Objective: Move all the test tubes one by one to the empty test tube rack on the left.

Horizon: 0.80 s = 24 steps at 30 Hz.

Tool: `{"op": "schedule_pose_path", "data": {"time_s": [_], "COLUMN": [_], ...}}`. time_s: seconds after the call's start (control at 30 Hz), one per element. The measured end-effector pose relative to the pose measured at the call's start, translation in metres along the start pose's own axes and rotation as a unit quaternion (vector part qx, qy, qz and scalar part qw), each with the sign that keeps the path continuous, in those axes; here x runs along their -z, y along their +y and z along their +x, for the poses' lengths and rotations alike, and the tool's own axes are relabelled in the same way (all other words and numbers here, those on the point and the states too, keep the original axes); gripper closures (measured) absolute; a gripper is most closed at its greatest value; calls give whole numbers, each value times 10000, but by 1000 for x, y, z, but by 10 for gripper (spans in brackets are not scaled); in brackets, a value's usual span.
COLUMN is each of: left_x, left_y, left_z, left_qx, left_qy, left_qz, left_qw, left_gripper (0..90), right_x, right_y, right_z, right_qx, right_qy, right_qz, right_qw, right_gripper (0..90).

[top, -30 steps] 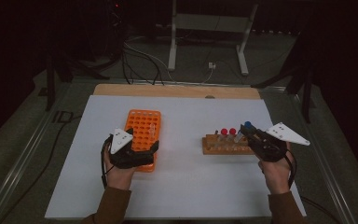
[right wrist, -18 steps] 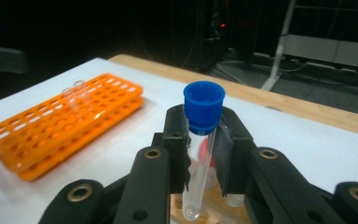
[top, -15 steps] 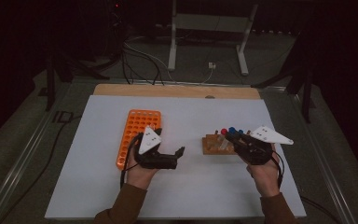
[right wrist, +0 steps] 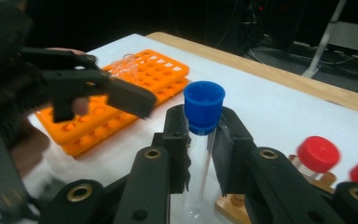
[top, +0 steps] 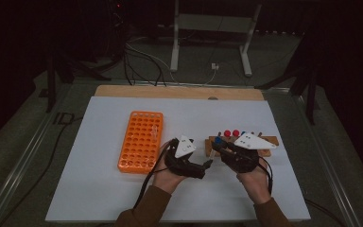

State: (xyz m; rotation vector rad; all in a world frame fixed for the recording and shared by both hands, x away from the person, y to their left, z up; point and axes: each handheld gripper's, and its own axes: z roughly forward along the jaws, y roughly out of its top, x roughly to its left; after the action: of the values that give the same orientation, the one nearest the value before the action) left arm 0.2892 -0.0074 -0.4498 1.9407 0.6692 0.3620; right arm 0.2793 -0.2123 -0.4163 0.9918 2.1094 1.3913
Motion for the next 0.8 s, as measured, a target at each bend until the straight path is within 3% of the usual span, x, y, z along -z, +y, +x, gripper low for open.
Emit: {"op": "schedule_pose_path", "data": {"time_s": [0.13,0.3,0.43,0.7,0.8], "left_x": [-5,-7,-7,-4,-4], "left_y": [2,1,1,1,1], "left_z": [-4,-4,-4,-2,0], "left_qx": [-31,-90,-97,-124,-87], "left_qy": [87,-218,-230,-257,-216], "left_qz": [-50,-83,-90,-118,-112], "left_qw": [9999,9997,9996,9995,9997], "left_gripper": [208,562,713,774,774], "right_x": [-4,-6,-7,-7,-5], "right_y": [-2,-3,-3,-3,-2], "right_z": [3,6,8,9,8], "right_qx": [-12,-47,-42,-32,-8], "right_qy": [115,224,295,384,415], "right_qz": [40,60,71,66,-62], "right_qw": [9999,9997,9995,9992,9991], "right_gripper": [767,767,767,761,652]}}
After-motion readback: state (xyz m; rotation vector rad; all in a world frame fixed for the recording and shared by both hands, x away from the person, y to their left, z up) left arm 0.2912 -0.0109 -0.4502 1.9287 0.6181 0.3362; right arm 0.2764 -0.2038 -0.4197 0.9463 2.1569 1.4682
